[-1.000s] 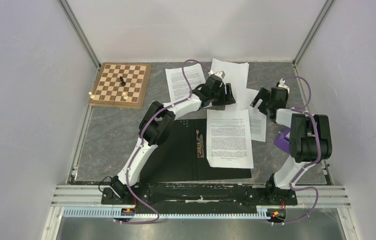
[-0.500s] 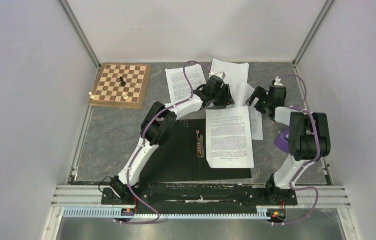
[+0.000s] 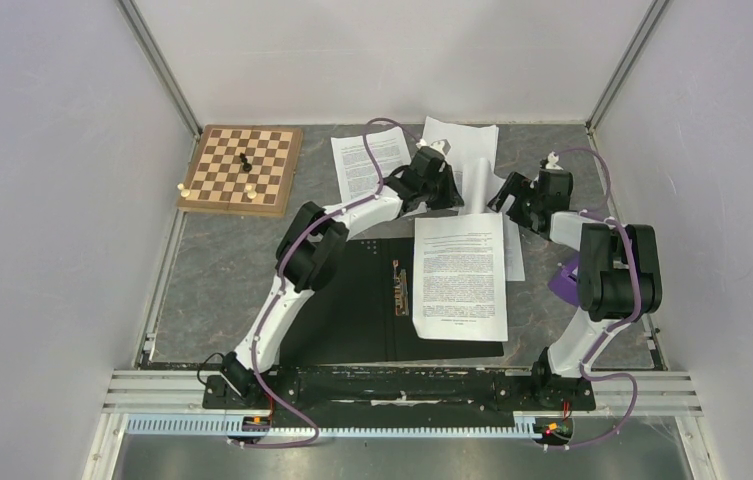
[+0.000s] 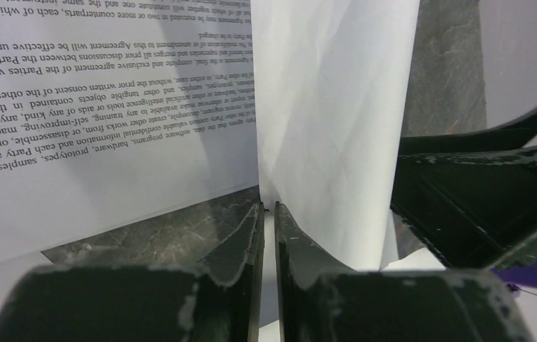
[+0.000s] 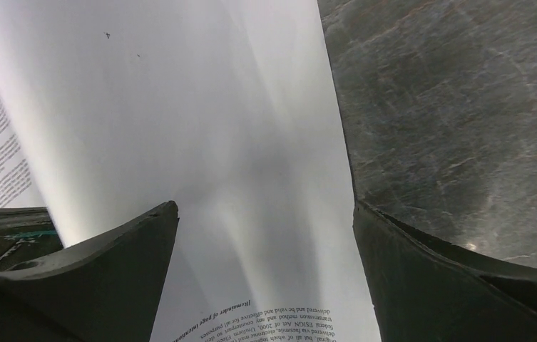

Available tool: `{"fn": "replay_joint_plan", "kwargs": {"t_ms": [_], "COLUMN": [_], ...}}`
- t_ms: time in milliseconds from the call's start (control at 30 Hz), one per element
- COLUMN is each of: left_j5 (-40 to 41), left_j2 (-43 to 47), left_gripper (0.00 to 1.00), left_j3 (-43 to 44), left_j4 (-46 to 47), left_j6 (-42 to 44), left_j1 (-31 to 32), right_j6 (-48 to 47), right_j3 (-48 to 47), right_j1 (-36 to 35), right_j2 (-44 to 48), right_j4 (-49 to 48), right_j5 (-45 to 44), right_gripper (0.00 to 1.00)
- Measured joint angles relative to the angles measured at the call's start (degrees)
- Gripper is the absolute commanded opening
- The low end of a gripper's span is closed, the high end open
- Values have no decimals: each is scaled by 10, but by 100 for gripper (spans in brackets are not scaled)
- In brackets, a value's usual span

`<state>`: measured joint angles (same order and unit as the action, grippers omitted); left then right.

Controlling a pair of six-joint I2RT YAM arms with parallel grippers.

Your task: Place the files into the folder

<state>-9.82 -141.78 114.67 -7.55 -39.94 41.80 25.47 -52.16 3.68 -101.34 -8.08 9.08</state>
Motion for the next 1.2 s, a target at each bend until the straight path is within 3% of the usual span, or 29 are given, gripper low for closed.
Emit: {"fn": "replay_joint_plan", "kwargs": {"t_ms": [233,467,800,933,1000,1033,1200], "left_j5": [-9,-1,33,39,34,30,20], "left_j2": [62,153,241,253,253,252,217], "left_gripper": [7,4,3,20,42,47,52], "left_j3": [-47,-155,-345,-373,-371,-364,-276], "left_j4": [17,39,49,41,39,32,25], "left_j6": [2,5,7,18,24,28,42], "left_j1": [-3,-10,-13,-13,-13,-13,-14], "right_j6": [2,5,2,-13,-23,-27,-32], "right_j3": [-11,-16,107,118,106,93,21], "right_j1": [-1,-18,-57,-69,-68,-65,-53], "right_j2": [0,8,127,151,150,145,91], "right_j4": [0,-5,1,23,35,43,36], "right_j5": [57,79,54,7,-29,-43,-83], "right_gripper": [96,95,95,98,98,98,98]}}
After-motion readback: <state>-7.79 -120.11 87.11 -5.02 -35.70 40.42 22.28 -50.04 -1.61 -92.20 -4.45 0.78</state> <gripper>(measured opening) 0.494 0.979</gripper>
